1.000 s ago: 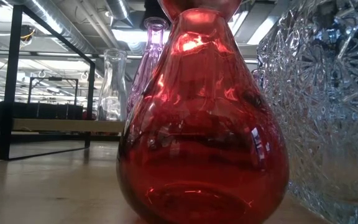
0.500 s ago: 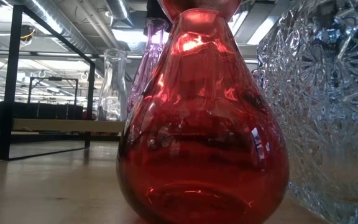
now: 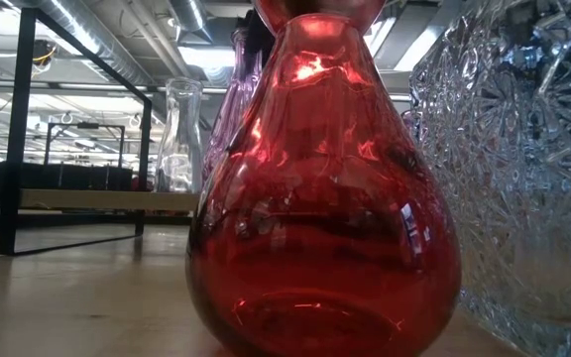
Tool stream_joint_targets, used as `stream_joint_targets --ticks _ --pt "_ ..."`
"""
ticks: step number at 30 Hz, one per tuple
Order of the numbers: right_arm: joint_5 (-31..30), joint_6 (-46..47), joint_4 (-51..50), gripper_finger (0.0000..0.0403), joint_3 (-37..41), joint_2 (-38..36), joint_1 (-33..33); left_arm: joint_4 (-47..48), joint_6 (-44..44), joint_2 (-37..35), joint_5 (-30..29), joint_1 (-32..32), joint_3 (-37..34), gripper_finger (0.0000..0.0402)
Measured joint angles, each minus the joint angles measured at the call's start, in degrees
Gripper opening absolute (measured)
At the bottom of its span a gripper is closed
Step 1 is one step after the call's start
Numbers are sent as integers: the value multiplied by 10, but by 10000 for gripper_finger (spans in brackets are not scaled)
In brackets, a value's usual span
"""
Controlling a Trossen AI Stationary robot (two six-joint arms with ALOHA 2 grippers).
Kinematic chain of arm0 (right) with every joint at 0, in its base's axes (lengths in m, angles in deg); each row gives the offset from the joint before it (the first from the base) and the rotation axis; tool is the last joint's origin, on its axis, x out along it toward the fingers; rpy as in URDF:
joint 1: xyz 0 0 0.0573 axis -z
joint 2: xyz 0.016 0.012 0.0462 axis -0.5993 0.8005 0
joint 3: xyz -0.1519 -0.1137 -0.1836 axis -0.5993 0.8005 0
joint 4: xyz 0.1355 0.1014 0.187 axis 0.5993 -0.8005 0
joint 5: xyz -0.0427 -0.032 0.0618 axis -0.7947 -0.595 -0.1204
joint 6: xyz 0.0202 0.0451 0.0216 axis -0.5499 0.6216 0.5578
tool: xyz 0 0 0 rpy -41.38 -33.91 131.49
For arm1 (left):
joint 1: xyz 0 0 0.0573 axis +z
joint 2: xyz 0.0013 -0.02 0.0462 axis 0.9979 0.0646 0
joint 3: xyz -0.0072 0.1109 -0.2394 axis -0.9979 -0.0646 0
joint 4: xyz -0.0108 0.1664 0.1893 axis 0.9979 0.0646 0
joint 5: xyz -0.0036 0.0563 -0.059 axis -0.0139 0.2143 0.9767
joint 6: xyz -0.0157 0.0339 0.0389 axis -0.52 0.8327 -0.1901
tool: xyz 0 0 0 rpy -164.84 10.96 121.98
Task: Sort vases onto shelf
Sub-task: Put the left purple flower vase on the shelf aligned with the other purple flower vase
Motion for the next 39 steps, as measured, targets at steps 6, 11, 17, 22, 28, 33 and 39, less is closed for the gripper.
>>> stream_joint_targets --ticks 6,11,17,22,28,33,39 --pt "0 2 0 154 0 -1 0 0 0 0 0 0 0 85" --pt "2 13 9 130 0 -1 0 0 0 0 0 0 0 85" --pt "2 15 14 131 0 -1 0 0 0 0 0 0 0 85" --pt "2 15 7 132 0 -1 0 -1 0 0 0 0 0 85" --pt "4 20 -40 133 -2 -3 0 -1 0 0 0 0 0 85" --pt "5 45 -62 133 -1 -14 0 -1 0 0 0 0 0 85" --pt "4 77 -61 133 0 -42 0 -1 7 0 -2 0 0 85"
